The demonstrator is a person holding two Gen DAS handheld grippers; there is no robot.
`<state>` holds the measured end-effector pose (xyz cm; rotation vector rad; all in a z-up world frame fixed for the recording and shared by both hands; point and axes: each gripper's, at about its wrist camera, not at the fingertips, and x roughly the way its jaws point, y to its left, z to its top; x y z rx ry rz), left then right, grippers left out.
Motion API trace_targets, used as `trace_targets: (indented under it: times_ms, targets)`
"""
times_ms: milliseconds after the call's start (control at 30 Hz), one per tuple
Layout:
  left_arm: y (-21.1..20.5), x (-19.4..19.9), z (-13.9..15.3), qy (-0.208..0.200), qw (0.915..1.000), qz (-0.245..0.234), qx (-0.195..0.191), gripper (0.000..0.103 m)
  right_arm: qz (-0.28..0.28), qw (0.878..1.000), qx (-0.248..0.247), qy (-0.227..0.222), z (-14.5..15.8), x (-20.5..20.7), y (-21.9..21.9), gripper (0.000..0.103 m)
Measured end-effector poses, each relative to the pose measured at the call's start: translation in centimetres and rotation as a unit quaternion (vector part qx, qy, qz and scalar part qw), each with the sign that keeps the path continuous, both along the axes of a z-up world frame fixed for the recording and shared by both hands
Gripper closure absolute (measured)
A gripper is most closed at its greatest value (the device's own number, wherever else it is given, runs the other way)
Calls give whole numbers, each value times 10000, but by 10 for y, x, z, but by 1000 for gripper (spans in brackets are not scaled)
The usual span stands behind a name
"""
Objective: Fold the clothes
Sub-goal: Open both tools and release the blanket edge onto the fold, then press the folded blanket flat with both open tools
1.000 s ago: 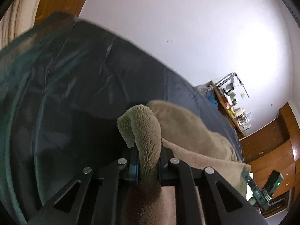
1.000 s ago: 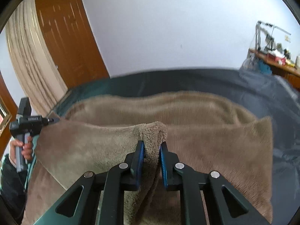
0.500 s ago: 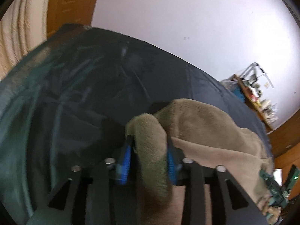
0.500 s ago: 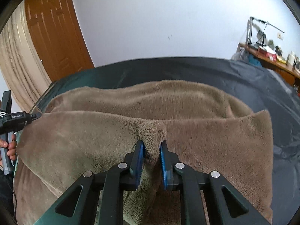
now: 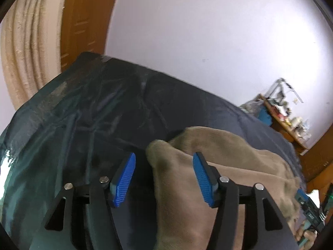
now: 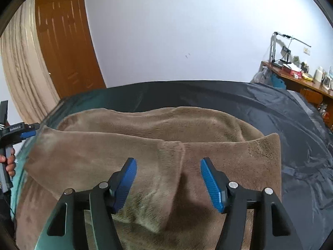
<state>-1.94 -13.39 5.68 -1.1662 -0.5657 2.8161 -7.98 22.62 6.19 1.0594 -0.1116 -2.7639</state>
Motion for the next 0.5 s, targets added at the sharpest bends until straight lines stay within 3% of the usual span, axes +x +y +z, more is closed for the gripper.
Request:
trace_targets:
  times_ms: [100,233,333,500]
  targets:
    - [22,8,2,58,9987,-503,56,32,317,9995,-14,59,5,6,-14,37]
    - [57,11,-11,-80,9934,-1141,-68,31,888,9959,142,-55,0,12,-39,37]
    - [71,4,-33,-389,9916,-1179,-372,31,1098,9930,334,-277,-14,12,-50,37]
    - [62,-2,-51,-523,9915,-1136,-356,31,1127,9907,472,-607,-34,4,-51,37]
